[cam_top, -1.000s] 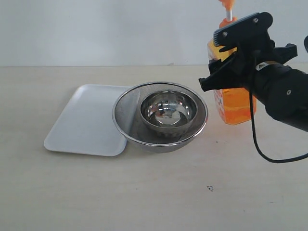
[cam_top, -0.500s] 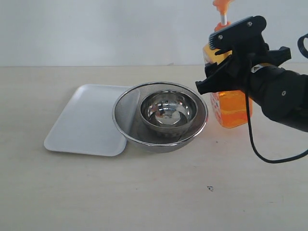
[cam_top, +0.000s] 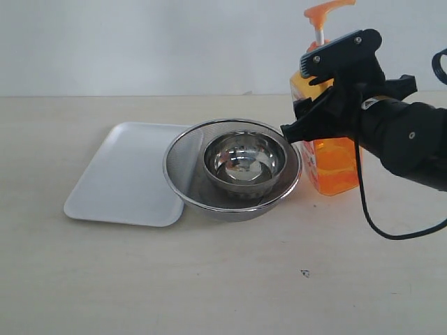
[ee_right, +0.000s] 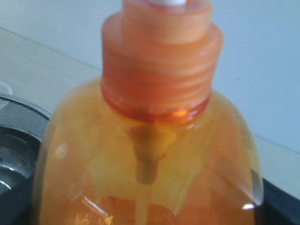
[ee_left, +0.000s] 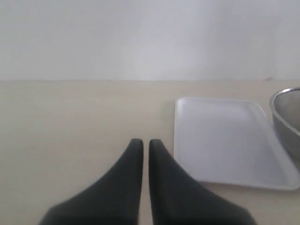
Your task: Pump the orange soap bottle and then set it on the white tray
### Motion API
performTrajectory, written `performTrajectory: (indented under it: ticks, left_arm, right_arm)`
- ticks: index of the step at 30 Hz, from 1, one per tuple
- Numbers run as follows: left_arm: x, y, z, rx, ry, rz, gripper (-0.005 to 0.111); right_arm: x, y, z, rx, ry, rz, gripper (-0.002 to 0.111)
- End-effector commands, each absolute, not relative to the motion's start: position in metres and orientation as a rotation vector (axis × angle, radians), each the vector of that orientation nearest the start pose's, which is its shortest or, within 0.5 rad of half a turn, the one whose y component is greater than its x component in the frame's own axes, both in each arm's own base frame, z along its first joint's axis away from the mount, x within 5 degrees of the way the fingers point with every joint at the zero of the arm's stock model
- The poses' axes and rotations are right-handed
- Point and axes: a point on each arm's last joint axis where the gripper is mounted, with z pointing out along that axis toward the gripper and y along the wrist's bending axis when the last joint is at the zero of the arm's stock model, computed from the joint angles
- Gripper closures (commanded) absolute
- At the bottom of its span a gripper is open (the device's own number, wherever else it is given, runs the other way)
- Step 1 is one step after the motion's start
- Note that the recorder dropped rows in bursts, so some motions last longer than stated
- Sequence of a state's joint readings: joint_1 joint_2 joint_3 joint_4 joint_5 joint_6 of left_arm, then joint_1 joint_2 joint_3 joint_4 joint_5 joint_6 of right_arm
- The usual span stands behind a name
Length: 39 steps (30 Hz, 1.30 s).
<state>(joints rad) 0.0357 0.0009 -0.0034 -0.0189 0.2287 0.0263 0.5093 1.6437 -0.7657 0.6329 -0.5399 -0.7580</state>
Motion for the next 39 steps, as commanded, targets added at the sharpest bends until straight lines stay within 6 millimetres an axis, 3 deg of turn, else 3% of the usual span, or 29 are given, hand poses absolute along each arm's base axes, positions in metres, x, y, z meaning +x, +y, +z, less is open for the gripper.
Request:
performTrajectory:
  ticks: [1,3,9,18,24,30,35,39]
  left_arm:
    - [0.056,0.002,0.211,-0.051,1.504,0.002,0.102]
    - [0.056,0.002,0.214,-0.062,1.476,-0.008,0.102]
    - [0.05,0.002,0.246,-0.058,1.378,-0.009,0.102]
    - [0.047,0.001,0.299,-0.081,1.35,-0.05,0.102]
    - [0.066,0.0,0.322,-0.086,1.448,-0.076,0.102]
    - [0.097,-0.006,0.351,-0.039,1.52,-0.144,0.102]
    - [0.121,-0.012,0.375,-0.039,1.503,-0.21,0.102]
    - [0.128,-0.011,0.387,-0.05,1.419,-0.203,0.102]
  right_arm:
    - [0.307,0.138,0.224,-0.453,1.752,-0.111,0.108]
    - [0.308,0.139,0.222,-0.456,1.756,-0.115,0.108]
    - [0.311,0.14,0.207,-0.466,1.797,-0.125,0.108]
    - [0.311,0.14,0.205,-0.463,1.803,-0.128,0.108]
    - [0.311,0.14,0.205,-0.461,1.803,-0.127,0.108]
    - [0.311,0.14,0.205,-0.461,1.803,-0.127,0.108]
    - [0.311,0.14,0.205,-0.462,1.805,-0.126,0.108]
    - [0.311,0.14,0.205,-0.462,1.805,-0.126,0.108]
